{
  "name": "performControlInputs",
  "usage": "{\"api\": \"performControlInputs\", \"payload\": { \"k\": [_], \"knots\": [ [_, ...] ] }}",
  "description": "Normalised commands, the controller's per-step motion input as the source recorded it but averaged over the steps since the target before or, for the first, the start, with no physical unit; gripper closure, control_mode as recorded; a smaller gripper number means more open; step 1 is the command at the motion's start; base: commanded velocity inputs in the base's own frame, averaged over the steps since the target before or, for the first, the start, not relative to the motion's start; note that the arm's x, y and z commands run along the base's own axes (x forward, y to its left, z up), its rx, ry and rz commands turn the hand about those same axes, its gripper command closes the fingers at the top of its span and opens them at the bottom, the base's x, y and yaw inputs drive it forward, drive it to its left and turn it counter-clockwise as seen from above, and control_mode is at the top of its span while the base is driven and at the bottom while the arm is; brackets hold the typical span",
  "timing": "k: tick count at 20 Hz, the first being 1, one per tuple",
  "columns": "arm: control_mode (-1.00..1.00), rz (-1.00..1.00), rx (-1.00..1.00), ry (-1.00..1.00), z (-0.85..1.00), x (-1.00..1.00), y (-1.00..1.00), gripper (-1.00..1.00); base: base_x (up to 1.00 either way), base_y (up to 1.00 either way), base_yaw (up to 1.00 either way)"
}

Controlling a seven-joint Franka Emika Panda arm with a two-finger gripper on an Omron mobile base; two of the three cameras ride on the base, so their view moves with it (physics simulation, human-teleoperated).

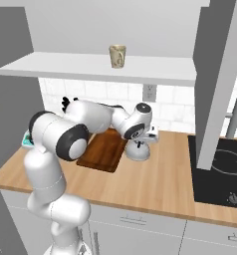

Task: Pick the kettle from the counter and place it on the tray. Then pick the mug from the cabinet and place it on the tray. Then close the cabinet doors.

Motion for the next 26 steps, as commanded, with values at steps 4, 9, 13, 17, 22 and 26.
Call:
{"api": "performControlInputs", "payload": {
  "k": [4, 9, 13, 17, 22, 26],
  "knots": [
    [-1.00, 0.02, 0.05, -0.13, 0.46, -0.13, 0.00, 1.00, 0.00, 0.00, 0.00],
    [-1.00, 0.00, 0.02, -0.22, 0.32, -0.09, 0.16, 1.00, 0.00, 0.00, 0.00],
    [-1.00, 0.00, 0.00, -0.25, 0.16, 0.00, 0.54, 1.00, 0.00, 0.00, 0.00],
    [-1.00, 0.00, 0.00, -0.19, 0.27, 0.00, 0.59, 1.00, 0.00, 0.00, 0.00],
    [-1.00, 0.00, 0.00, -0.06, 0.27, 0.00, 0.57, 1.00, 0.00, 0.00, 0.00],
    [-1.00, 0.00, -0.02, 0.05, 0.00, 0.00, 0.63, 1.00, 0.00, 0.00, 0.00]
  ]
}}
